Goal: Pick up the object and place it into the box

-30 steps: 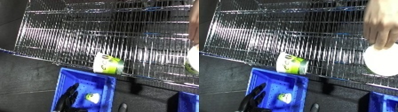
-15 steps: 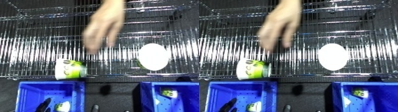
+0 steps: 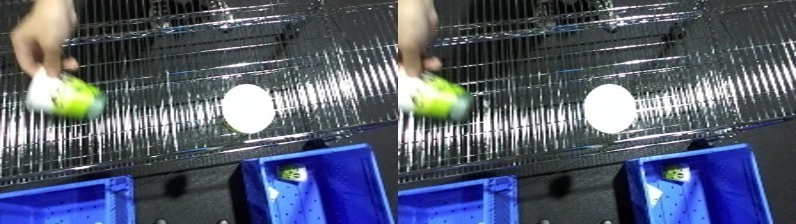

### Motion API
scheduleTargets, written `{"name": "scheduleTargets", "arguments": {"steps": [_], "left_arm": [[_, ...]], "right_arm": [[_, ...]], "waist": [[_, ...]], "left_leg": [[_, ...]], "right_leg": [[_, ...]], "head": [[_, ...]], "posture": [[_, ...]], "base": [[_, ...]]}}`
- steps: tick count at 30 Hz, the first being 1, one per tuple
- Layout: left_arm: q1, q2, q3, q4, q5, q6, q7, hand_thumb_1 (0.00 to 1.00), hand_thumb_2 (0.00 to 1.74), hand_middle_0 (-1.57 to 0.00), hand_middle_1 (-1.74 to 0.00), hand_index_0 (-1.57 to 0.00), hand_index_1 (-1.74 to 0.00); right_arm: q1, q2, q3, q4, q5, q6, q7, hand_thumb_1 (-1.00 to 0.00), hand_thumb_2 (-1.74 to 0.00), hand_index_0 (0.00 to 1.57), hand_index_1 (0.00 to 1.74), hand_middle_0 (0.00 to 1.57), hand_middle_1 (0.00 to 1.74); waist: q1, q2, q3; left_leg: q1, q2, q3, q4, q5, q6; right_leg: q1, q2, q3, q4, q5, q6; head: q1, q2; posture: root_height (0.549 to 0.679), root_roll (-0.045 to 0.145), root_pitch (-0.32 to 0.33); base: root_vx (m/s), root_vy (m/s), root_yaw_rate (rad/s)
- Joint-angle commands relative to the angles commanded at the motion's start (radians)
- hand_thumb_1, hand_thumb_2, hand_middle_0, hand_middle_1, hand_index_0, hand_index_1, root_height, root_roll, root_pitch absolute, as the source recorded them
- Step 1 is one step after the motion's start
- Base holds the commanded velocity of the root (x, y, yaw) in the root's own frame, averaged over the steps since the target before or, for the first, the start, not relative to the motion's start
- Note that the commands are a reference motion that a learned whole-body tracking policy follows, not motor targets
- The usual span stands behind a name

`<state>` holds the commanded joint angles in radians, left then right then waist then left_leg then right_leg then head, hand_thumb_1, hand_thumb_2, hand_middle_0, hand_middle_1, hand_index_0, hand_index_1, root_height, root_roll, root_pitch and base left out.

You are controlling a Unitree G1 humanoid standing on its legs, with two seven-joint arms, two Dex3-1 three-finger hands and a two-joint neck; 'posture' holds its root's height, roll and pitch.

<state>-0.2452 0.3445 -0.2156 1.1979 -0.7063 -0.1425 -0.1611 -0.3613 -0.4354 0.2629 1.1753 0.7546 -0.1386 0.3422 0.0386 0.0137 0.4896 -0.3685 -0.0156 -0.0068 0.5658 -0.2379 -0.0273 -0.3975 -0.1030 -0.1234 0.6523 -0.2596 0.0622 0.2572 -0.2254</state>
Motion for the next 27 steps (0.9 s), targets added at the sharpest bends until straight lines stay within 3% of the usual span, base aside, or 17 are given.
{"name": "scheduleTargets", "arguments": {"steps": [9, 16, 20, 22, 27], "left_arm": [[0.011, 0.009, 0.003, -0.04, 0.005, 0.012, 0.026, 0.0, 0.0, 0.0, 0.0, 0.0, 0.0], [0.054, 0.038, 0.018, -0.077, 0.008, 0.018, 0.039, 0.0, 0.0, 0.0, 0.0, 0.0, 0.0], [0.073, 0.057, 0.027, -0.067, 0.0, 0.005, 0.027, 0.0, 0.0, 0.0, 0.0, 0.0, 0.0], [0.077, 0.062, 0.028, -0.055, -0.006, -0.005, 0.023, 0.0, 0.0, 0.0, 0.0, 0.0, 0.0], [0.08, 0.064, 0.031, -0.012, -0.017, -0.024, 0.011, 0.0, 0.0, 0.0, 0.0, 0.0, 0.0]], "right_arm": [[0.027, -0.013, 0.019, -0.099, 0.01, 0.003, 0.079, 0.0, 0.0, 0.0, 0.0, 0.0, 0.0], [0.118, -0.07, 0.099, -0.429, 0.022, 0.145, 0.275, 0.0, 0.0, 0.0, 0.0, 0.0, 0.0], [0.162, -0.118, 0.137, -0.673, 0.076, 0.213, 0.352, 0.0, 0.0, 0.0, 0.0, 0.0, 0.0], [0.172, -0.144, 0.142, -0.781, 0.117, 0.206, 0.37, 0.0, 0.0, 0.0, 0.0, 0.0, 0.0], [0.15, -0.188, 0.097, -0.996, 0.204, 0.135, 0.371, 0.0, 0.0, 0.0, 0.0, 0.0, 0.0]], "waist": [[-0.018, -0.005, 0.008], [-0.04, -0.026, 0.014], [-0.056, -0.041, 0.011], [-0.063, -0.047, 0.008], [-0.079, -0.054, -0.003]], "left_leg": [[-0.008, 0.006, 0.015, 0.013, -0.007, 0.0024], [-0.02, 0.017, 0.028, 0.025, -0.011, -0.0004], [-0.023, 0.028, 0.037, 0.025, -0.009, -0.0061], [-0.025, 0.033, 0.042, 0.023, -0.007, -0.01], [-0.027, 0.047, 0.053, 0.016, -0.006, -0.0189]], "right_leg": [[-0.013, 0.0083, 0.013, 0.0, 0.006, 0.0016], [-0.026, 0.0168, 0.025, -0.002, 0.005, 0.0011], [-0.031, 0.0186, 0.03, -0.005, 0.003, 0.0024], [-0.034, 0.0193, 0.031, -0.008, 0.002, 0.0034], [-0.038, 0.0198, 0.033, -0.015, 0.0, 0.0062]], "head": [[0.012, 0.01], [-0.025, 0.014], [-0.065, 0.009], [-0.081, 0.005], [-0.114, 0.002]], "posture": [[0.648, 0.04, 0.03], [0.648, 0.039, 0.039], [0.648, 0.038, 0.045], [0.648, 0.038, 0.049], [0.648, 0.039, 0.056]], "base": [[-0.023, 0.002, -0.094], [-0.03, -0.01, -0.102], [-0.016, -0.009, -0.096], [-0.007, -0.001, -0.086], [0.002, 0.004, -0.062]]}}
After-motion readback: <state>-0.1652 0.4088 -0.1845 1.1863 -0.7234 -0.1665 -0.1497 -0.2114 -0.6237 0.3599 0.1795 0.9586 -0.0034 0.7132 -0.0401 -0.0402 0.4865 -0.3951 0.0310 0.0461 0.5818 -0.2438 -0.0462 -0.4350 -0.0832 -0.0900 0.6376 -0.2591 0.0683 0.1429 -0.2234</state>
